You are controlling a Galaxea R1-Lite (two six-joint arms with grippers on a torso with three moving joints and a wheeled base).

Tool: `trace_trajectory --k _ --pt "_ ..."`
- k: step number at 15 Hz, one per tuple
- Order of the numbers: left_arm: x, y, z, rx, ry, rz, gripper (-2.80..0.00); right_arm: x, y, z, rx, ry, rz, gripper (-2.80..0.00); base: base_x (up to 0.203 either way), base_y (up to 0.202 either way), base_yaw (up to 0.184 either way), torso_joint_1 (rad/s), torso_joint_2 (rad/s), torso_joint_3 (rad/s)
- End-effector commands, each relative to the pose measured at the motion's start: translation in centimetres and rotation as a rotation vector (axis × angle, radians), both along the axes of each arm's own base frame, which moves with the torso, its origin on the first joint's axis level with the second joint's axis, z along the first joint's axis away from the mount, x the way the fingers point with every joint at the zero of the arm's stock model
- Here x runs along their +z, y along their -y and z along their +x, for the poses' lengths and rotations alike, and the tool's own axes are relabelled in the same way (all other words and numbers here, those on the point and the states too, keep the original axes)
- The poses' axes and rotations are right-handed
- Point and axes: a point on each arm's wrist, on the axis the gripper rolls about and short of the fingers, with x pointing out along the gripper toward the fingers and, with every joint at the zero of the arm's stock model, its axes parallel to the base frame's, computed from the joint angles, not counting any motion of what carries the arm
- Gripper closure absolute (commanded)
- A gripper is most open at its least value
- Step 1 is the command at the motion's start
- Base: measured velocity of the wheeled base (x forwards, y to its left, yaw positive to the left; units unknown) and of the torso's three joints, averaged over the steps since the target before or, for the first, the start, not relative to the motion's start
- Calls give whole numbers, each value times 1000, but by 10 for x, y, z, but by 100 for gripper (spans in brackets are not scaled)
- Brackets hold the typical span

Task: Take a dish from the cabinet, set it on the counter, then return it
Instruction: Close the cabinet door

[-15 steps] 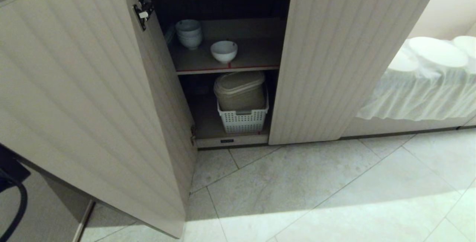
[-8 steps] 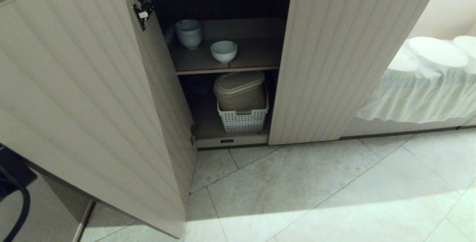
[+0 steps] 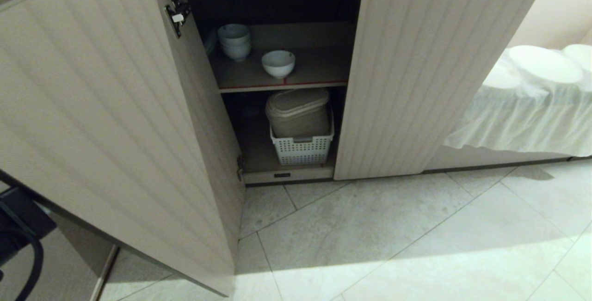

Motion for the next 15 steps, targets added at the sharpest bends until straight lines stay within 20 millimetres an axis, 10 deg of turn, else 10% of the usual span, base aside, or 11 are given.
trace_trajectory --k 1,15 --pt "0 3 -1 -28 2 -3 0 0 0 0 0 0 0 0 0 0 0 0 0 0" --pt "-7 26 -14 -273 -2 -24 0 0 0 0 1 0 0 0 0 0 0 0 0 0"
